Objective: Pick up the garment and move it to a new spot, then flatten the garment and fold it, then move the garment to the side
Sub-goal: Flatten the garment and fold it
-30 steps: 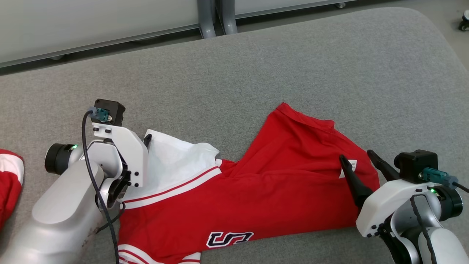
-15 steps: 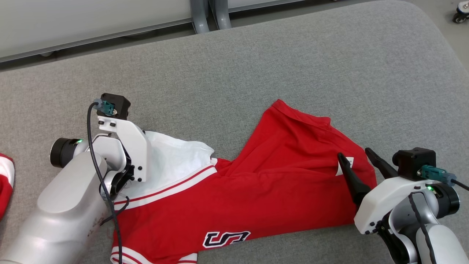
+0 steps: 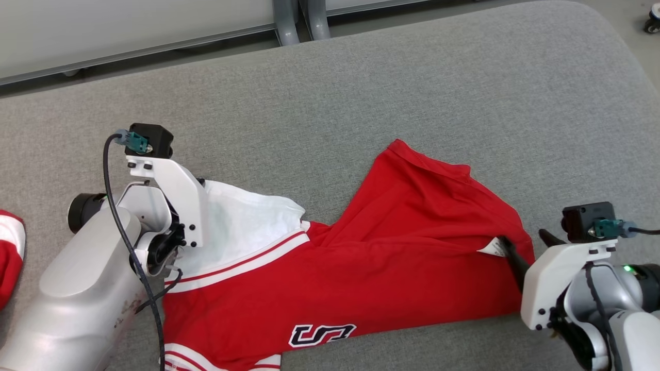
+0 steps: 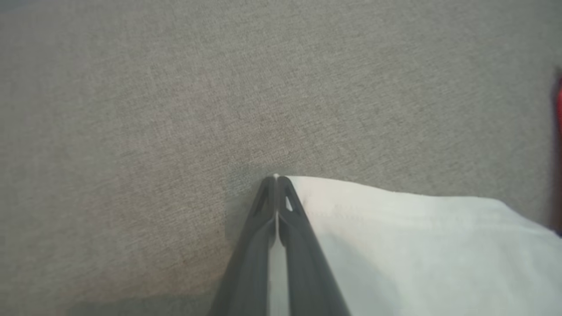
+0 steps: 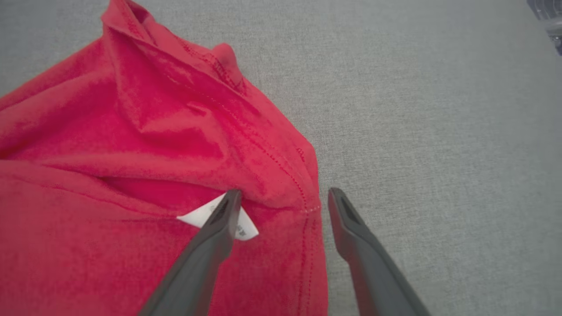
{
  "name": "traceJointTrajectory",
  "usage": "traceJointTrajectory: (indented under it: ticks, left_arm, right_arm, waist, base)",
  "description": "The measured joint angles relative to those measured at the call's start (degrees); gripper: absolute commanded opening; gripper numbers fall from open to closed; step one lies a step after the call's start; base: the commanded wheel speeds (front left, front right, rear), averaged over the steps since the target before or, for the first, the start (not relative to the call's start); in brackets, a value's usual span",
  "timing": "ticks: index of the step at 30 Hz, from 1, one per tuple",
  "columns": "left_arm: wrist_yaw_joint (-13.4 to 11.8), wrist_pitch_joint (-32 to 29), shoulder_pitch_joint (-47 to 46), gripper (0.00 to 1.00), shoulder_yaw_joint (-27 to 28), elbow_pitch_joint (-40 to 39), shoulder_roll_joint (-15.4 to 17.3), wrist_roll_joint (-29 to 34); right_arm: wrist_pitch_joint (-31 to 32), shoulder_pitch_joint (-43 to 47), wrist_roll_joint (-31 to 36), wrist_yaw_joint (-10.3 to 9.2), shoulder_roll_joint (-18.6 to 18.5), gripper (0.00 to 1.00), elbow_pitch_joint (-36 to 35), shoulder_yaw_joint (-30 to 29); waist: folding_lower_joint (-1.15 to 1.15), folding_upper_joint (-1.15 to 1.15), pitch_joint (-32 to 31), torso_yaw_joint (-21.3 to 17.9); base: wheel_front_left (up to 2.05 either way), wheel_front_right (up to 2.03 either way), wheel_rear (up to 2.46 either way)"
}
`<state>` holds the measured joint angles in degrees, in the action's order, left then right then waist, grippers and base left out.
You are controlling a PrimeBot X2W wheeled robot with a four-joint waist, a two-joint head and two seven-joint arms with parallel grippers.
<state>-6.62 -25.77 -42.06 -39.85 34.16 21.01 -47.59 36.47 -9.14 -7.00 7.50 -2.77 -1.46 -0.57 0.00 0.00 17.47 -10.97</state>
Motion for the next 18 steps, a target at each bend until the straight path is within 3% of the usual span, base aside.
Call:
traceJointTrajectory:
  ticks: [7,9,11,14,15,16,18]
  left_arm:
    - [-0.1,0.1,0.6,0.0,0.2,-1.7,0.0,-0.7]
    - [-0.3,0.1,0.6,0.0,0.1,-1.9,0.0,-0.7]
    - [-0.4,0.1,0.7,0.0,0.1,-2.1,0.0,-0.8]
    - [-0.5,0.0,0.8,0.0,0.0,-2.5,0.2,-0.8]
    - [-0.7,0.0,0.8,0.0,0.0,-2.6,0.3,-0.8]
    - [-0.7,0.0,0.8,0.0,0.0,-2.7,0.3,-0.9]
    - [-0.7,0.0,0.9,0.0,0.1,-2.9,0.3,-1.0]
  right_arm:
    - [1.7,-0.9,3.3,-0.01,-0.1,1.0,1.1,-5.3]
    - [1.8,-0.9,3.5,-0.01,-0.1,0.92,1.7,-5.5]
    - [2.0,-0.9,2.6,-0.01,-0.1,0.94,2.6,-4.9]
    - [2.4,-0.9,1.1,0.0,0.0,0.8,3.6,-3.1]
    - [2.6,-0.8,1.0,0.0,0.0,0.53,3.9,-2.6]
    - [2.9,-0.8,0.9,0.0,0.0,0.47,4.2,-2.1]
    - [2.9,-0.8,0.6,0.0,0.0,0.46,4.6,-1.5]
  waist:
    - [0.0,0.0,0.2,0.7]
    - [0.0,0.0,0.2,0.8]
    - [0.0,0.0,0.2,0.9]
    - [0.0,0.0,0.2,0.8]
    - [0.0,0.0,0.2,0.7]
    - [0.0,0.0,0.1,0.7]
    - [0.0,0.0,0.1,0.5]
  base:
    - [0.0,0.0,0.0]
    - [0.0,0.0,0.0]
    - [0.0,0.0,0.0]
    - [0.0,0.0,0.0]
    - [0.0,0.0,0.0]
    - [0.0,0.0,0.0]
    - [0.0,0.0,0.0]
